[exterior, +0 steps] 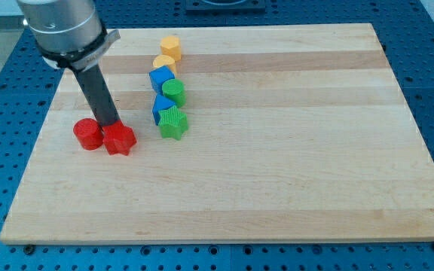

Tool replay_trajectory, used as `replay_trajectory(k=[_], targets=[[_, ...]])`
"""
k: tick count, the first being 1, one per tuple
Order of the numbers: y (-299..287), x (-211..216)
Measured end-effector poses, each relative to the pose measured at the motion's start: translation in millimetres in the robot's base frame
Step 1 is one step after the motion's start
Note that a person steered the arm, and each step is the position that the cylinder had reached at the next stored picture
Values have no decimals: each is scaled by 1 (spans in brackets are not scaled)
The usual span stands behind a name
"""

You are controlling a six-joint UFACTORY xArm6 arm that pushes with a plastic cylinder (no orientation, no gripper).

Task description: Push the red circle into the red star

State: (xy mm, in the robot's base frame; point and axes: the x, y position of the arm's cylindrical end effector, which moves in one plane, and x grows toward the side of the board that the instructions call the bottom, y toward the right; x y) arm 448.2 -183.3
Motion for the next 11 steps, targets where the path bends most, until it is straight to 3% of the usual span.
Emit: replay_trajectory(k=[3,4,6,8,10,11], targets=[[54,11],[50,9],[-27,-24],[-64,-6],[-62,2],[-34,13]])
